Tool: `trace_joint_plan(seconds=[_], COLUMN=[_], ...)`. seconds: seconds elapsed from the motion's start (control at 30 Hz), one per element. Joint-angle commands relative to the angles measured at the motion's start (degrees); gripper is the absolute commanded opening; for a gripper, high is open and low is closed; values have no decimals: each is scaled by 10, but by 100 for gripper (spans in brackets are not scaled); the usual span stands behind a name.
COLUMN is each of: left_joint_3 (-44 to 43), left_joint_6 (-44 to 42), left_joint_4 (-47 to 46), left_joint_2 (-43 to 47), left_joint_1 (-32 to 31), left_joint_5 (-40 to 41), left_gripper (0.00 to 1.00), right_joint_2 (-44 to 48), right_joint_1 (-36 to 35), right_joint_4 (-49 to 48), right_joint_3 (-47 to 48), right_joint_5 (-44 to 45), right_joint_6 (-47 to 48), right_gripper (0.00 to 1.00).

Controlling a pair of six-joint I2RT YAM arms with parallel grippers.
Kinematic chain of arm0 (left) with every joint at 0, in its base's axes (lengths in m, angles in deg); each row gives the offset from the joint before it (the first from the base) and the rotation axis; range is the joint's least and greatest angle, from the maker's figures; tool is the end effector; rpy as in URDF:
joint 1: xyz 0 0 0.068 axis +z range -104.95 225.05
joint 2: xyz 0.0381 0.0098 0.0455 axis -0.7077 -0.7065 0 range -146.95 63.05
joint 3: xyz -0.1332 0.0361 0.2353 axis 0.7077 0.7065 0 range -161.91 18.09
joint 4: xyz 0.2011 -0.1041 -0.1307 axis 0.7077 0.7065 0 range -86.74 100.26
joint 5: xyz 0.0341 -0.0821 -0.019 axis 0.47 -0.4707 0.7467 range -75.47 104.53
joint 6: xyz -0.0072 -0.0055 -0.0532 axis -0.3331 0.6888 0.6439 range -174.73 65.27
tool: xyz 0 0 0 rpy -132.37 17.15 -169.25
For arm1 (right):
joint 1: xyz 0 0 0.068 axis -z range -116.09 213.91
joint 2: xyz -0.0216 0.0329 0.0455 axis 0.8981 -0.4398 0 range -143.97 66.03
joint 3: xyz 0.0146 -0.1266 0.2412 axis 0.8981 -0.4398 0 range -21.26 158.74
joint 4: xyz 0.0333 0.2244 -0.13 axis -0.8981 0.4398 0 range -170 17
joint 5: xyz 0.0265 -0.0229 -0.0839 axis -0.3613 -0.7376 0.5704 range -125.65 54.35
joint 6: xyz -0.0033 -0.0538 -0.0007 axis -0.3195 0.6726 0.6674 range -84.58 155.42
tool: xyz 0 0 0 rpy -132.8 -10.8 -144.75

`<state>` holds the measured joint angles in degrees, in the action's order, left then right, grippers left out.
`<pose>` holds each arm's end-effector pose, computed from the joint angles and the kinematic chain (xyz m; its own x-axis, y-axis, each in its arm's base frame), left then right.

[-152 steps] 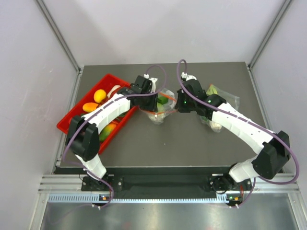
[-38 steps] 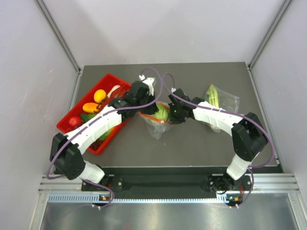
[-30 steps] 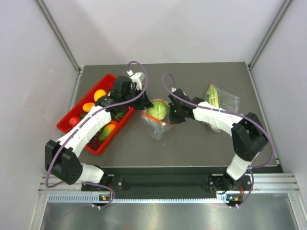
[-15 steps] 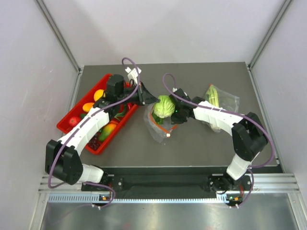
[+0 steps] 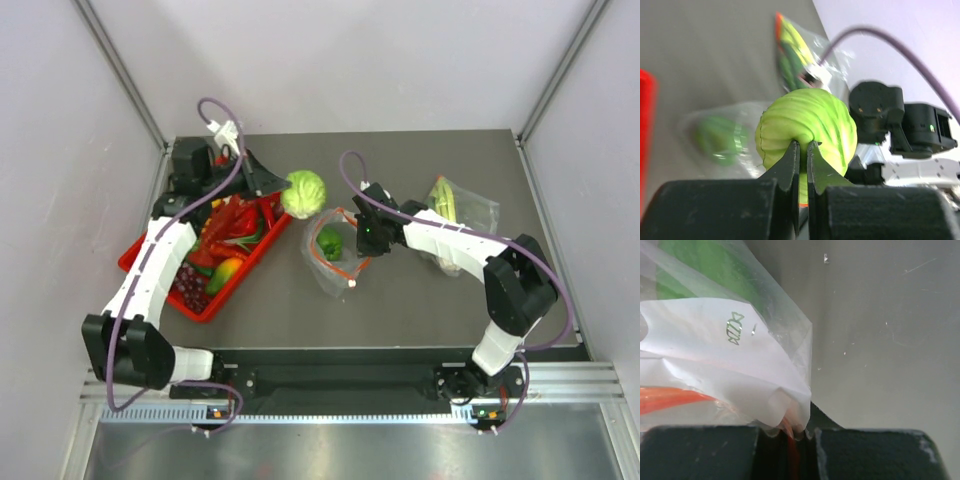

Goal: Open the zip-top bag and remove the fake food

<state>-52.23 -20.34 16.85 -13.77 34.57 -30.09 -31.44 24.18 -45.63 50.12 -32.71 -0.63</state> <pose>0.2937 -0.0798 0.3682 -0.7182 -0.2760 -0.6388 0.4514 0.5139 -0.7295 0.2740 0.2254 0.2260 -0.9053 0.0120 -0.4247 -0.1064 0.9613 0.2541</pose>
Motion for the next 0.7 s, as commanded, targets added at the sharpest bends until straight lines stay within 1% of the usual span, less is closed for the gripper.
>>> trace_joint_plan(seconds=[0.0,0.07,0.17,0.2,0.23,0.3,0.33,0.4,0.43,0.53,0.67], left_joint_3=[-37,-36,-34,-32,-31,-31,-32,-32,-31,-43,-59], left_joint_6=[-47,-58,-68,-71,-78,-92,-100,-104,-106,-115,-124], left_joint_4=[39,50,58,58,58,51,46,30,13,-11,-43], left_joint_2=[35,39,35,31,29,19,13,-7,-15,-59,-108], left_joint_1=[41,72,120,128,136,138,141,143,147,152,158], left_joint_5=[-6,1,51,105,134,209,263,305,342,394,439], left_gripper=[0,0,0,0,0,0,0,0,0,0,0], right_joint_2=[9,10,11,11,11,9,10,8,8,5,4], right_joint_1=[-2,-2,-2,-2,-2,-1,-2,-2,-2,-3,-2], right_joint_4=[-1,-2,-1,-1,-2,-2,-1,-1,-2,-3,-6], right_joint_3=[22,22,22,24,25,26,26,27,27,28,30], right_joint_5=[11,11,12,11,11,9,9,7,7,3,-2], right_joint_6=[2,2,2,3,3,4,5,5,5,6,8], right_gripper=[0,0,0,0,0,0,0,0,0,0,0])
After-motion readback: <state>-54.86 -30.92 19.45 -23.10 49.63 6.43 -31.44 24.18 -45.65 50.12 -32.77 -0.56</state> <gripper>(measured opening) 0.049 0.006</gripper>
